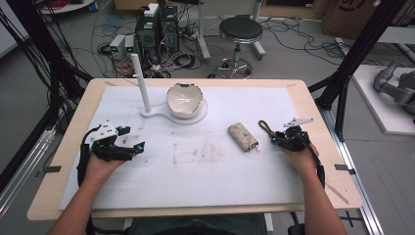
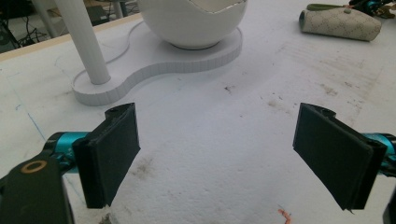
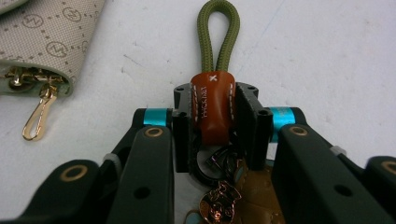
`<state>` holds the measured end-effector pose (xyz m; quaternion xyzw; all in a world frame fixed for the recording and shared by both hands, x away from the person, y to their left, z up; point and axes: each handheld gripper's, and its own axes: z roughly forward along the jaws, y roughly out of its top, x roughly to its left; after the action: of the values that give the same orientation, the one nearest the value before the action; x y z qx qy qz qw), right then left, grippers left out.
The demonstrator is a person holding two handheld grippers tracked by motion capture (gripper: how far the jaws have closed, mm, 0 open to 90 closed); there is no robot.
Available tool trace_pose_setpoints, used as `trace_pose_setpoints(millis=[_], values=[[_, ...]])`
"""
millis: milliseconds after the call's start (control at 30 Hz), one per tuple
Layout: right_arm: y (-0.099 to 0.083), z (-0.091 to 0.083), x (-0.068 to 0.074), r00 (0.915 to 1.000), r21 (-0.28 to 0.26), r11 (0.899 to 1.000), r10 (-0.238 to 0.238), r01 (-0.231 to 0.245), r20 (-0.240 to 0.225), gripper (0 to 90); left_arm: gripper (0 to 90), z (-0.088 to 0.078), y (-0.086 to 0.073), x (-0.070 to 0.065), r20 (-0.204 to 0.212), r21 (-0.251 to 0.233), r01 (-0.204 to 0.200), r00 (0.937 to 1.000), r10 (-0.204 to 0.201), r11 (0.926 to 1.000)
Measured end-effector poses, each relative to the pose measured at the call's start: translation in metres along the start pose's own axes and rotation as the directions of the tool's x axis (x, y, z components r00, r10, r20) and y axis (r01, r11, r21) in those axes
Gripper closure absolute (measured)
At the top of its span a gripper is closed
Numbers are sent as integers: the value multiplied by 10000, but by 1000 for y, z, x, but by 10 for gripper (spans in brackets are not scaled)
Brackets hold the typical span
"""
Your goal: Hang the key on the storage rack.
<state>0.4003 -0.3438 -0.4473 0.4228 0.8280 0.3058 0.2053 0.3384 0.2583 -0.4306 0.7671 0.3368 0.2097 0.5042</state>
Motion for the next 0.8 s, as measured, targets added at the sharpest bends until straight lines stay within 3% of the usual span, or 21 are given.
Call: trace_pose_setpoints(millis=[200,400,500,700,800], values=[[2,-3,2,9997,-2,10000,-46,46,221,733,144,-2,0,2,-6,-54,33,10000,-33,10000],[7,-21,5,9998,-934,9955,186,-180,50,733,144,-4,-1,3,-114,-86,75,9999,-76,9999],[20,-36,12,9999,-1609,9870,28,-51,-146,733,144,-6,0,3,-159,-124,36,9999,-38,9999],[41,-50,27,9986,-2157,9759,-408,325,-343,733,144,-11,-1,5,-262,-222,166,9995,-172,9996],[55,-57,37,9964,-2555,9655,-658,502,-530,733,144,-12,-1,6,-304,-274,213,9993,-221,9994]])
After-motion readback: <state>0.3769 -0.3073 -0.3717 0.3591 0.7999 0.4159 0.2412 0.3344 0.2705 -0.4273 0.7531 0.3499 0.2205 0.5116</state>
